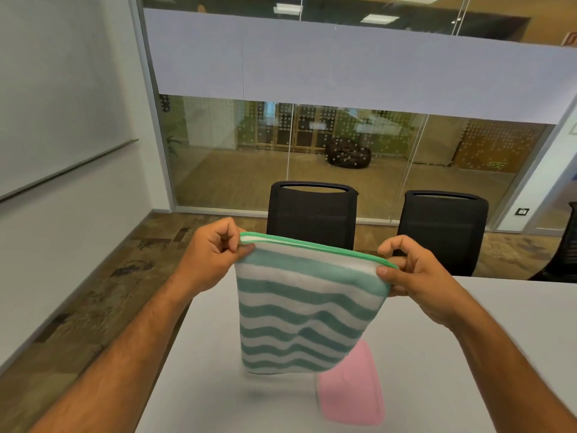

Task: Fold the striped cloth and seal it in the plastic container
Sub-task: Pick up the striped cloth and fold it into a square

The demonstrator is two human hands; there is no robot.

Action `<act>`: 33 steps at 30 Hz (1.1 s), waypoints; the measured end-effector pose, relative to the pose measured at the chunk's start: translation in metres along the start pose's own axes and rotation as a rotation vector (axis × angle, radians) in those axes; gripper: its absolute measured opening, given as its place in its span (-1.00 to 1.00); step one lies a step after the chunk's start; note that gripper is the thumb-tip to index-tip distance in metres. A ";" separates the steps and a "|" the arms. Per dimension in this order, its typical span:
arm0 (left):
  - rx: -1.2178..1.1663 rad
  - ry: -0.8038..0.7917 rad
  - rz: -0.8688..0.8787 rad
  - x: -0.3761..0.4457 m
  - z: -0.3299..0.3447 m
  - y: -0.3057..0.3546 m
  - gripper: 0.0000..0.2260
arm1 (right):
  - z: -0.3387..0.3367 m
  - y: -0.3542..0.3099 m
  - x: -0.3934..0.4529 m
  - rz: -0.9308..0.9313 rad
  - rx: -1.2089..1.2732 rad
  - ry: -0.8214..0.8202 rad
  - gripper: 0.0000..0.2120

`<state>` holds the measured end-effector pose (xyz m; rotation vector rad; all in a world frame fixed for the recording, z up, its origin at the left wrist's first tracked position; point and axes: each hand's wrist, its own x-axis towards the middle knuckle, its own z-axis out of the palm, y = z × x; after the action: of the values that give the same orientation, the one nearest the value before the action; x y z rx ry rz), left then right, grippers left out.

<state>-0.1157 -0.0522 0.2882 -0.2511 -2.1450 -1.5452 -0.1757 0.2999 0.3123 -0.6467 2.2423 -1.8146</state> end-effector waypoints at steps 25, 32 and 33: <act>-0.112 -0.089 -0.220 -0.019 0.018 -0.013 -0.74 | 0.022 0.012 -0.004 0.203 0.230 0.135 -0.80; -0.209 -0.096 -0.335 -0.024 0.023 -0.019 -0.65 | 0.025 0.016 -0.003 0.351 0.332 0.168 -0.76; -0.200 -0.147 -0.361 -0.026 0.024 -0.021 -0.56 | 0.023 0.016 -0.004 0.376 0.374 0.125 -0.78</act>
<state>-0.1083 -0.0337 0.2523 -0.0437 -2.2398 -2.0054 -0.1661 0.2837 0.2907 -0.0408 1.8510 -2.0286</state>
